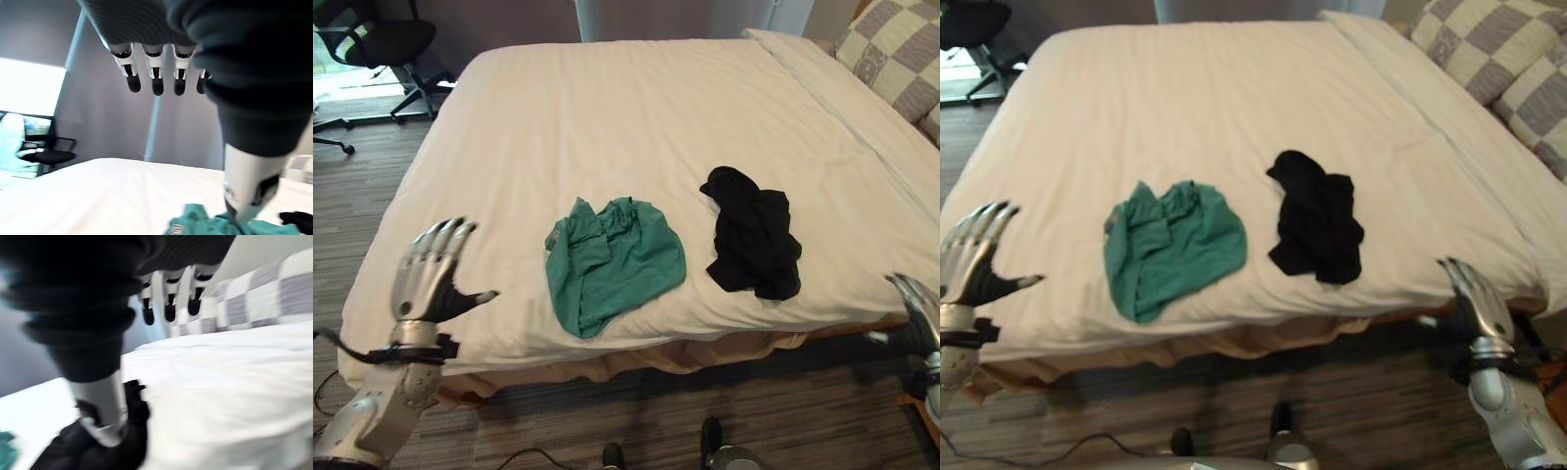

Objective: Tidy up the quilt and then pick up the clothes from the bed and put them into the laundry hamper.

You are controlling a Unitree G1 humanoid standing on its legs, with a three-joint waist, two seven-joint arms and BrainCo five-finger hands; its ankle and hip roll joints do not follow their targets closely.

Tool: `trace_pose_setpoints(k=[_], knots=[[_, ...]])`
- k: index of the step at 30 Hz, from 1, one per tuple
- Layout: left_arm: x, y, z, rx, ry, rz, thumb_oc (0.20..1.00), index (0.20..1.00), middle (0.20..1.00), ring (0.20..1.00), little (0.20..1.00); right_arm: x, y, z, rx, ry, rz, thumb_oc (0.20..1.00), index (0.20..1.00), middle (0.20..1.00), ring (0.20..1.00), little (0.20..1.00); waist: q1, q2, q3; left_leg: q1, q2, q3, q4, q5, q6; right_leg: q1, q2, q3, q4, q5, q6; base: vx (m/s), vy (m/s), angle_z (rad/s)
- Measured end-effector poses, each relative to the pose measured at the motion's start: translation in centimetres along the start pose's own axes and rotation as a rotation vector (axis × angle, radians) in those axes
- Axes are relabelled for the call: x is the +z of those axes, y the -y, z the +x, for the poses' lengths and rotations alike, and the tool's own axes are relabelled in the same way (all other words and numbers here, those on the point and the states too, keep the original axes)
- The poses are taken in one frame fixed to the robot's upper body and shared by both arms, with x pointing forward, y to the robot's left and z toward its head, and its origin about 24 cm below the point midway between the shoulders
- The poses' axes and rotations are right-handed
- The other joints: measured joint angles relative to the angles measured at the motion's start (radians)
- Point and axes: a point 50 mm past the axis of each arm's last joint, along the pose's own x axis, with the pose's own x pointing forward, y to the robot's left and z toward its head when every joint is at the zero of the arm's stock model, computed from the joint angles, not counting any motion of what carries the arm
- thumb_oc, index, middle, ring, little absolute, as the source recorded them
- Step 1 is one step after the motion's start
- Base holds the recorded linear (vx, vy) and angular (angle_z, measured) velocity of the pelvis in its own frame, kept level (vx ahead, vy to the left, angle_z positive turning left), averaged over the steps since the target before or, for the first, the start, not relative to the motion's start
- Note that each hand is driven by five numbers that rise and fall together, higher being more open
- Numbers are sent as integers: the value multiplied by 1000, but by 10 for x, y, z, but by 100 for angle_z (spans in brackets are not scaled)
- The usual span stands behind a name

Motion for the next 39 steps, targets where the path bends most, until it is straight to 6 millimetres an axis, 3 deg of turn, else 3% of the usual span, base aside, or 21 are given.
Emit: trace_pose_setpoints(k=[1,4,5,7,9,10,13,17,18,19,20,21,22,26,29,31,36,37,38,39], knots=[[15,11,15,-2,32,-71,1000,1000,1000,1000,1000,25,3,18,0,108,1,1000,1000,1000,1000,1000,2,1,4,-23,1,25,0,3,-1,-42,3,26,0,11,1,-160,-21,-41],[26,11,35,6,85,-77,1000,1000,1000,1000,1000,50,16,40,-64,214,20,1000,1000,1000,1000,1000,1,-6,48,-54,1,46,1,16,1,-82,3,41,1,30,-3,-227,-34,-31],[32,17,49,11,78,-80,1000,1000,1000,1000,1000,64,21,55,-88,253,13,1000,1000,1000,1000,1000,-13,-11,63,-95,0,64,27,18,1,-125,1,60,1,47,-1,-139,-27,-34],[35,13,70,21,88,-45,1000,1000,1000,1000,1000,90,37,71,-146,356,16,1000,1000,1000,1000,1000,-8,-13,113,-125,0,91,29,19,3,-165,0,77,1,48,0,-123,-24,-39],[40,4,89,59,93,10,1000,1000,1000,1000,1000,110,53,80,-213,432,18,1000,1000,1000,1000,1000,-32,-5,176,-165,0,99,35,29,2,-211,1,86,1,64,-2,-108,-45,-25],[40,-4,104,102,72,48,1000,1000,1000,1000,1000,113,56,82,-226,442,22,1000,1000,1000,1000,1000,-35,-2,207,-200,3,118,36,33,0,-256,7,104,6,76,-13,-87,-49,-28],[26,-20,124,165,-29,119,1000,1000,1000,1000,1000,114,58,84,-233,436,25,1000,1000,1000,1000,1000,-66,-1,274,-231,8,126,35,36,-3,-293,14,109,6,97,-28,-57,-37,-16],[6,-33,141,200,-152,175,1000,1000,1000,1000,1000,112,56,84,-226,430,27,1000,1000,1000,1000,1000,-93,-8,316,-248,16,150,31,36,-4,-322,25,120,7,104,-33,-60,-60,-15],[0,-34,141,200,-184,186,1000,1000,1000,1000,1000,112,56,84,-227,429,25,1000,1000,1000,1000,1000,-99,-9,320,-248,19,151,32,36,-5,-322,27,120,7,104,-33,-33,-100,-12],[-6,-32,141,191,-213,202,715,715,715,715,715,111,57,84,-230,425,23,1000,1000,1000,1000,1000,-100,-9,321,-246,21,150,33,36,-5,-321,29,119,7,104,-33,-2,-55,-3],[-10,-28,138,174,-229,210,564,564,564,564,564,110,58,84,-235,422,24,1000,1000,1000,1000,1000,-98,-9,320,-246,23,150,33,36,-5,-319,30,117,7,103,-33,-1,-83,-1],[-13,-27,136,163,-238,228,489,489,489,489,489,110,61,82,-247,421,27,1000,1000,1000,1000,1000,-95,-9,320,-244,24,148,33,36,-5,-318,31,114,6,103,-33,23,-80,7],[-18,-22,131,142,-256,243,200,200,200,200,200,110,66,79,-273,424,34,1000,1000,1000,1000,1000,-90,-9,321,-245,27,146,31,36,-6,-316,32,108,7,103,-33,24,-81,9],[-20,-2,116,118,-286,220,200,200,200,200,200,113,77,70,-320,459,50,1000,1000,1000,1000,1000,-83,-11,321,-230,29,121,27,37,-8,-289,32,88,6,103,-33,34,-57,15],[-19,28,86,86,-334,95,200,200,200,200,200,118,83,68,-349,484,56,1000,1000,1000,1000,1000,-82,-9,318,-197,32,104,28,25,-23,-245,31,75,5,80,-41,25,-72,12],[-12,43,69,79,-338,-9,200,200,200,200,200,122,88,71,-366,492,54,1000,1000,1000,1000,1000,-57,-10,315,-193,40,94,28,23,-30,-235,39,66,5,74,-44,31,-92,11],[-5,77,35,63,-427,-381,200,200,200,200,200,154,106,102,-372,588,-45,1000,1000,1000,1000,1000,3,18,270,-208,52,71,34,37,-34,-237,48,36,6,72,-54,27,-90,13],[-2,80,34,62,-433,-420,200,200,200,200,200,152,108,105,-367,573,-65,1000,1000,1000,1000,1000,10,25,261,-217,51,64,31,42,-33,-241,47,28,6,72,-54,17,-65,26],[3,87,28,51,-436,-496,200,200,200,200,200,146,110,114,-367,527,-84,1000,1000,1000,1000,1000,54,35,248,-232,51,61,28,46,-31,-249,46,14,6,71,-54,6,-40,13],[3,92,21,43,-458,-549,200,200,200,200,200,145,109,122,-346,508,-110,1000,1000,1000,1000,1000,55,30,246,-227,51,62,30,46,-32,-251,47,17,6,72,-54,-5,-12,16]])
